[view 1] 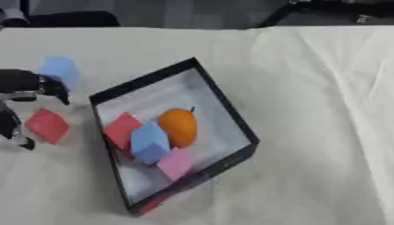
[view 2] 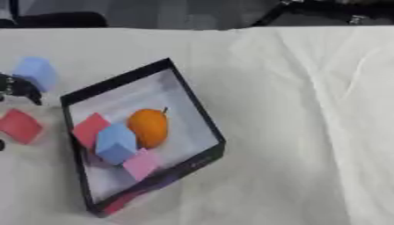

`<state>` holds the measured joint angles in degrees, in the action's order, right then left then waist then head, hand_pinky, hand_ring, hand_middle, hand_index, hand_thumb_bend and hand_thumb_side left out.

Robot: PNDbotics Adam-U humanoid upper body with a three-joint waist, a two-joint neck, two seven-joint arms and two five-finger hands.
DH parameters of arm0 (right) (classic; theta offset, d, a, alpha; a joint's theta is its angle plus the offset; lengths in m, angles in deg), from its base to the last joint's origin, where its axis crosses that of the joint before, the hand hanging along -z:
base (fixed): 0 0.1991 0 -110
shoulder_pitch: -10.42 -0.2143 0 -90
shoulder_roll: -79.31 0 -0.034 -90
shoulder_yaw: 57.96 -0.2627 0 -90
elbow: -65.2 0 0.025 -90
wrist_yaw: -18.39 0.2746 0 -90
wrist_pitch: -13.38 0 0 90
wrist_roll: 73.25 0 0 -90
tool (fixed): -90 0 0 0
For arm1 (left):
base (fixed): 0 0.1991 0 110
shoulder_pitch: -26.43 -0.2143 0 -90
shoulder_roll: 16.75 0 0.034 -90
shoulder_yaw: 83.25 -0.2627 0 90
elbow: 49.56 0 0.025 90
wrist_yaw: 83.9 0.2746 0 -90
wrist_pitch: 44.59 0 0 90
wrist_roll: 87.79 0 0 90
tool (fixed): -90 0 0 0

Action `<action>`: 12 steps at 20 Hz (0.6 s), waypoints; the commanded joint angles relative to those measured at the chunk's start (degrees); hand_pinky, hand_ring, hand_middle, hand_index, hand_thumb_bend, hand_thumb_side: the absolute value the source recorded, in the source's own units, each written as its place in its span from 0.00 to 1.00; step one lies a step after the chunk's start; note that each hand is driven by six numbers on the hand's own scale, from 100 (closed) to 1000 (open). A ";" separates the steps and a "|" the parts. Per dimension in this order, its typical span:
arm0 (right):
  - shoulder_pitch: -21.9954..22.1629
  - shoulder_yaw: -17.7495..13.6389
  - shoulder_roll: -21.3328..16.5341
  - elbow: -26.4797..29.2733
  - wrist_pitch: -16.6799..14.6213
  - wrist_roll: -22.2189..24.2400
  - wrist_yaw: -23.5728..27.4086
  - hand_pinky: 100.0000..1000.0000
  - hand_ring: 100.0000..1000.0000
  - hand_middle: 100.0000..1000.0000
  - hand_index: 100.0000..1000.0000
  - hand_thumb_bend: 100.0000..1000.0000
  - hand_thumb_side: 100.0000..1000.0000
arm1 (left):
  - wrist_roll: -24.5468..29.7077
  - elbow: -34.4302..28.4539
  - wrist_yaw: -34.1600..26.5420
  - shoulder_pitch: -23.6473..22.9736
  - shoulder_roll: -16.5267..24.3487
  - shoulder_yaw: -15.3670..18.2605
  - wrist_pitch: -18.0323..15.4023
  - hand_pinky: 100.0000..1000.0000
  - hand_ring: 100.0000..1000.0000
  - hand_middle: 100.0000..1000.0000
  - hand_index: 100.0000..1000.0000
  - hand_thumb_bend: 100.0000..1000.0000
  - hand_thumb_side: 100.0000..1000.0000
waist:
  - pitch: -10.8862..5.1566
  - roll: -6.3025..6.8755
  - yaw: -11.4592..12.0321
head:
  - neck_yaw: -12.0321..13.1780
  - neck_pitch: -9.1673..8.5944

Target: Pick up objects on the table and place them in the box.

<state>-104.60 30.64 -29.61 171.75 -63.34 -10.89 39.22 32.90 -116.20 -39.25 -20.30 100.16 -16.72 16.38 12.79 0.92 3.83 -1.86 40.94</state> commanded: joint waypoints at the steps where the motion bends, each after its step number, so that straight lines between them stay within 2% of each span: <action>1: -0.79 -0.63 -1.12 0.13 -0.02 -0.23 0.19 0.85 0.74 0.70 0.78 0.00 0.51 | -0.86 1.58 1.84 1.10 0.61 0.92 -0.48 0.80 0.82 0.78 0.81 0.67 0.03 | 0.16 -0.40 -0.16 | 0.35 -0.68; 2: -0.76 -0.65 -1.16 0.10 -0.02 -0.27 0.20 0.85 0.74 0.70 0.78 0.00 0.51 | -0.70 2.05 1.84 1.08 0.48 0.98 -0.65 0.79 0.82 0.77 0.81 0.65 0.02 | 0.21 -0.40 -0.17 | 0.39 -0.68; 4: -0.70 -0.68 -1.19 0.02 -0.02 -0.35 0.25 0.85 0.73 0.70 0.78 0.00 0.51 | -0.58 2.62 1.45 1.10 0.27 1.21 -0.68 0.79 0.81 0.75 0.79 0.52 0.00 | 0.25 -0.41 -0.15 | 0.50 -0.70; 8: -0.76 -0.58 -1.18 -0.09 0.04 -0.32 0.35 0.85 0.74 0.70 0.78 0.00 0.51 | -1.56 2.90 -1.36 0.88 0.01 1.50 0.18 0.75 0.76 0.67 0.69 0.17 0.00 | 0.23 -0.49 -0.16 | 0.54 -0.65; 10: -0.83 -0.57 -1.25 -0.08 0.04 -0.28 0.32 0.85 0.74 0.70 0.78 0.00 0.51 | -1.64 1.30 -3.75 0.51 0.59 1.41 0.72 0.74 0.73 0.63 0.65 0.07 0.00 | 0.20 -0.50 -0.17 | 0.54 -0.58; 12: -0.88 -0.54 -1.35 -0.09 0.07 -0.24 0.30 0.85 0.73 0.70 0.78 0.00 0.51 | -1.21 -1.85 -6.48 0.10 1.77 1.39 1.66 0.72 0.71 0.61 0.63 0.02 0.00 | 0.15 -0.50 -0.18 | 0.54 -0.46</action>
<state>-104.62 30.66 -29.57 171.34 -63.30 -11.09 39.35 31.70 -116.11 -44.08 -20.90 99.33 -16.20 17.54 12.91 0.92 3.62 -1.46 40.74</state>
